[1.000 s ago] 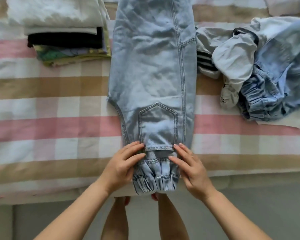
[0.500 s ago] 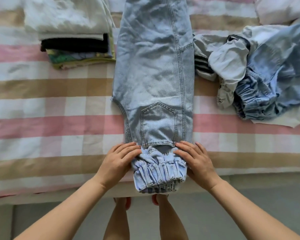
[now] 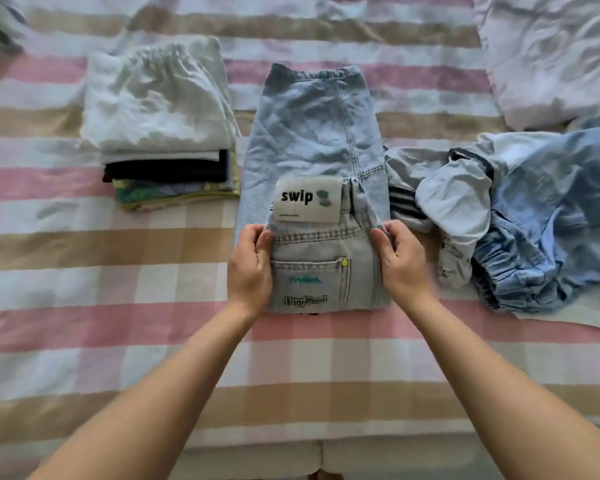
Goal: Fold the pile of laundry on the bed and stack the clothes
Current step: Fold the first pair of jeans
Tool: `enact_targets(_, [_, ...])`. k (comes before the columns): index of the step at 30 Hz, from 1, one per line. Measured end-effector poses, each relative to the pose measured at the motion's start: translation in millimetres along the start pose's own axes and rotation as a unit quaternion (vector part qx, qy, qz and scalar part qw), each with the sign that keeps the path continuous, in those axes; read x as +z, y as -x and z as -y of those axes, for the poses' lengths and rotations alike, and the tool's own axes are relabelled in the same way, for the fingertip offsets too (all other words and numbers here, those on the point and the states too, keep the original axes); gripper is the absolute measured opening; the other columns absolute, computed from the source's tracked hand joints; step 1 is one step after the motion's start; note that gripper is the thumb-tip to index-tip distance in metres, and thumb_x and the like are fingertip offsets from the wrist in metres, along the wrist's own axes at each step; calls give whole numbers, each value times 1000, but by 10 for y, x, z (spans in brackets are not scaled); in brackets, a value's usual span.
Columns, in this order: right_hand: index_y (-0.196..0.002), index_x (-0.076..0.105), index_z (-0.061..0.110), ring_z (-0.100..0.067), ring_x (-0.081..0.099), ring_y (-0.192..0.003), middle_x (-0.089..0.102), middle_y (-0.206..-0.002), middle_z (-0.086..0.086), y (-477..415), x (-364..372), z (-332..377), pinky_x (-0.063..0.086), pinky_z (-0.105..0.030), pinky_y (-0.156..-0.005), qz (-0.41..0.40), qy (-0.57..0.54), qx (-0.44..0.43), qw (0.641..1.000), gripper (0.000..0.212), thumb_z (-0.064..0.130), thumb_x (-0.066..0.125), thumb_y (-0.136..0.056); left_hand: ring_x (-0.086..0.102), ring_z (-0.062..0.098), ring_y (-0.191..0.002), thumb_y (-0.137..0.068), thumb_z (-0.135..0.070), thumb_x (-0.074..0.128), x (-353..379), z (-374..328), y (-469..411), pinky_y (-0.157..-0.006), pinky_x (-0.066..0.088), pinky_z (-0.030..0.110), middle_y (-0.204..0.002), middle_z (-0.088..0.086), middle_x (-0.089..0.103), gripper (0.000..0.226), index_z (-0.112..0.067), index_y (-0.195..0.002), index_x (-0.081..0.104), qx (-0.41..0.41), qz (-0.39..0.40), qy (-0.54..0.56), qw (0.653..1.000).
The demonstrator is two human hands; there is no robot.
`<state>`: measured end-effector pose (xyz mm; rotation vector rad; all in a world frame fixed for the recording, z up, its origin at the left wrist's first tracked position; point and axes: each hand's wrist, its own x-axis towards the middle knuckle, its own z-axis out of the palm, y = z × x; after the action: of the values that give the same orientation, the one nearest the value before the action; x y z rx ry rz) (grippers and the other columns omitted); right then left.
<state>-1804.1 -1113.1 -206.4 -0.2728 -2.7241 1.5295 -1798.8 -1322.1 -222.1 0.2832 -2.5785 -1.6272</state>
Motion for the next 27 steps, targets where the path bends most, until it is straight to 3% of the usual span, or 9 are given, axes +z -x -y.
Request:
enact_targets(2, [-84,57,-1,-21,46,-67,52,-71,-11,-269,142,-61,31,-36,-60,-7,20,15,1000,27,24,52,-94,50,16,-69,-99,-24,40,115,79,-258,-58,29,23,-73,-6,55,26,-5,-92,56,-14,-7,-31,999])
enact_targets(5, [-90,60,-2,-22,50,-70,58,-76,-14,-533,307,-170,30,-34,-61,-25,46,33,998,25,21,51,-95,49,21,-68,-98,-25,42,244,192,-517,-56,25,28,-75,6,57,28,-2,-91,56,-24,-24,-63,997])
enact_targets(11, [-96,62,6,-36,60,-83,67,-89,-20,-688,463,-327,45,-42,-70,-51,118,86,988,24,26,51,-95,54,24,-72,-96,-30,47,393,286,-675,-57,29,28,-78,2,58,27,-5,-93,59,-54,-33,-104,993])
enact_targets(14, [-105,63,5,-33,57,-93,63,-100,-18,-545,439,-271,39,-37,-81,-94,108,69,987,21,19,56,-90,57,24,-87,-94,-26,53,309,261,-605,-70,38,26,-95,10,62,24,-4,-100,59,-31,-25,-112,993])
enact_targets(16, [-112,60,2,-33,51,-102,58,-109,-19,-359,404,-252,33,-31,-90,-141,127,62,980,30,16,63,-86,52,25,-99,-90,-21,59,200,237,-475,-85,35,24,-107,13,58,26,-2,-109,58,-7,-65,-149,987])
enact_targets(19, [-123,52,0,-34,45,-113,53,-121,-21,-74,358,-282,29,-29,-94,-149,104,138,974,45,20,65,-85,43,31,-114,-84,-17,66,70,241,-152,-97,30,32,-120,18,51,40,0,-118,53,-107,-148,-140,973])
enact_targets(21, [-127,48,1,-31,46,-116,52,-124,-19,48,352,-332,31,-28,-93,-131,66,194,970,49,25,63,-87,42,33,-117,-84,-16,66,70,244,45,-99,30,33,-124,21,48,46,1,-123,49,-192,-144,-77,968])
enact_targets(23, [-128,47,5,-29,51,-114,56,-124,-16,114,359,-350,35,-27,-84,-121,49,228,965,48,31,58,-89,43,31,-118,-83,-14,67,96,272,158,-99,30,27,-124,22,48,50,3,-125,46,-218,-129,-46,966])
enact_targets(27, [-120,51,4,-30,57,-102,63,-113,-14,172,346,-357,29,-22,-67,-103,50,232,966,39,32,53,-93,54,26,-112,-80,-10,70,58,282,110,-96,41,29,-122,13,56,52,-2,-126,47,-268,-87,32,959])
